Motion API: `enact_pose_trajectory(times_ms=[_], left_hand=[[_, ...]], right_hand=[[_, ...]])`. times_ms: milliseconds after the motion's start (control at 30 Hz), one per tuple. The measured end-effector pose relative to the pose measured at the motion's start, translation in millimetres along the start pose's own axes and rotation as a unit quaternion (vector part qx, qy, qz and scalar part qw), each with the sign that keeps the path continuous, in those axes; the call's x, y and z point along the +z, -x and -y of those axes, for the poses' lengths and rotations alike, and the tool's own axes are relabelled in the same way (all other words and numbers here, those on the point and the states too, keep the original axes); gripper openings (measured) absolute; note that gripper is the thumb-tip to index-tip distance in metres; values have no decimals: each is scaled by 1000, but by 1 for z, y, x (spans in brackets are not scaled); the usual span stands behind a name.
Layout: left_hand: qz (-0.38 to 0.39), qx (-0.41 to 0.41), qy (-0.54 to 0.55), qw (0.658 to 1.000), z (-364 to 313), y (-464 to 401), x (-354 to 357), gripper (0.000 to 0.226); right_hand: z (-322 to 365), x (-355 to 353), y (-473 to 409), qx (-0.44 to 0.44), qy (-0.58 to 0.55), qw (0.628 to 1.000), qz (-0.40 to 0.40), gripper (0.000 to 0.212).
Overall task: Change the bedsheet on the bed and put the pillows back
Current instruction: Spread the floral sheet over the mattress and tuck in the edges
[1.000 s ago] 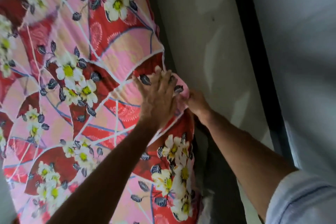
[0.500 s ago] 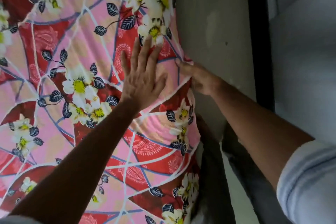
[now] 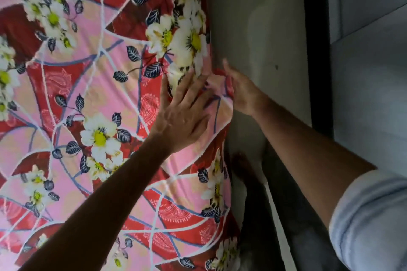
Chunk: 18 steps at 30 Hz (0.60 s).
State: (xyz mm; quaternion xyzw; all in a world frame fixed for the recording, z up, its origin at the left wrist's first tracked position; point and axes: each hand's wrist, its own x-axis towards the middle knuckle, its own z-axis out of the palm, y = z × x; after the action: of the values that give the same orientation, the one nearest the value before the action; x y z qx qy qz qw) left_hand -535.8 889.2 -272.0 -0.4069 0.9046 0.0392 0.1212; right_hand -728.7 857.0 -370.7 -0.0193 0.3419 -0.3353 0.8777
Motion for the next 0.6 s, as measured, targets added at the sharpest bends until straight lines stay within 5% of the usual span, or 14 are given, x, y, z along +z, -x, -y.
enact_pose_trajectory(times_ms=[67, 200, 367, 500, 600], left_hand=[[2, 7, -5, 1000, 7, -17, -9, 57], [34, 40, -23, 998, 27, -53, -24, 55], [152, 179, -129, 963, 46, -85, -29, 60], [196, 191, -199, 941, 41, -104, -36, 72], [200, 229, -223, 926, 26, -122, -46, 66]], right_hand=[[28, 11, -18, -20, 39, 998, -33, 45], [58, -7, -39, -138, 140, 942, -270, 8], [43, -49, -31, -164, 168, 867, -440, 18], [3, -25, 39, -184, 270, 818, -473, 25], [-66, 29, 100, -196, 336, 819, -422, 32]])
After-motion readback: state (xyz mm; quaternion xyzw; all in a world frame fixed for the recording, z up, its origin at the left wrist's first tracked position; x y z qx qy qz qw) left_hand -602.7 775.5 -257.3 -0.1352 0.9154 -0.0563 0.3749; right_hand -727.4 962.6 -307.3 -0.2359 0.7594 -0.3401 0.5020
